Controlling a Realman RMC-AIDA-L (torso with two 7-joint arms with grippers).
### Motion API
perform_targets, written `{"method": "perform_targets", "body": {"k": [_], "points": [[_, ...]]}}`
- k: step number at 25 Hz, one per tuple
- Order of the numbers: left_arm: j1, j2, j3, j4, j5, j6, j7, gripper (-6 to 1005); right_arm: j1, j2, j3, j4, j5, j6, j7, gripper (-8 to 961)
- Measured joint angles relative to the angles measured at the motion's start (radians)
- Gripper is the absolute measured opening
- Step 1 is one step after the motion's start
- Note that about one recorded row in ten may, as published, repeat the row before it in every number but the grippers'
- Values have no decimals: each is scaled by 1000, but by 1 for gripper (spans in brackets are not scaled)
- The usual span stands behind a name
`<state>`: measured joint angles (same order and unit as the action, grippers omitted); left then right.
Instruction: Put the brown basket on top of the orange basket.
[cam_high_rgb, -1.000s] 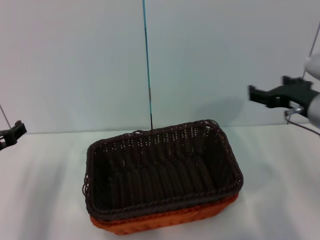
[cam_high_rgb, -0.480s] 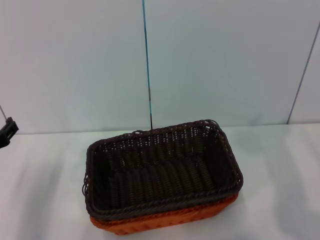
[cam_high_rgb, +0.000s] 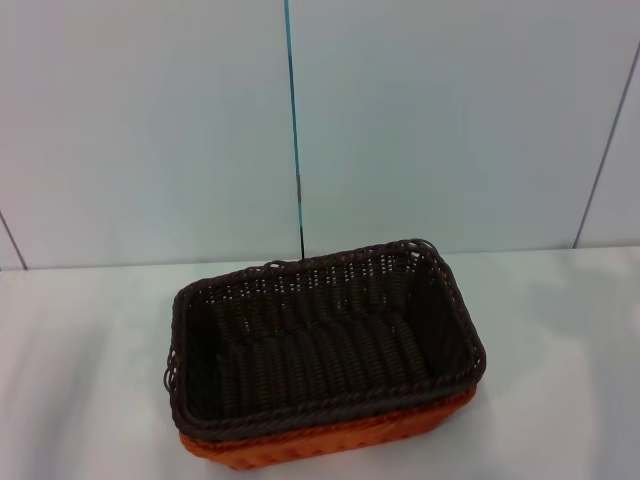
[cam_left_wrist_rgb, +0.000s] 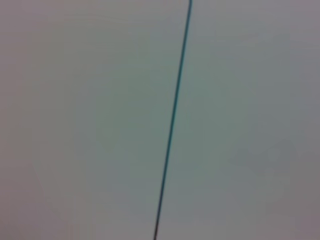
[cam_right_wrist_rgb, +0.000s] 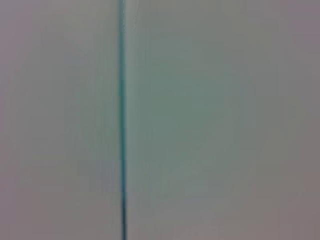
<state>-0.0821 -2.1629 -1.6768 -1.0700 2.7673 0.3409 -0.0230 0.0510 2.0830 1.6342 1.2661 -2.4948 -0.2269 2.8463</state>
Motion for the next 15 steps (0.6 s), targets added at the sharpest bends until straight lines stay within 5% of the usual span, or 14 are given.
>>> {"method": "perform_targets", "body": {"k": [15], "points": [[37, 2, 11, 28, 0, 76, -29, 884, -30, -2, -21, -48, 64, -164, 11, 937]]}}
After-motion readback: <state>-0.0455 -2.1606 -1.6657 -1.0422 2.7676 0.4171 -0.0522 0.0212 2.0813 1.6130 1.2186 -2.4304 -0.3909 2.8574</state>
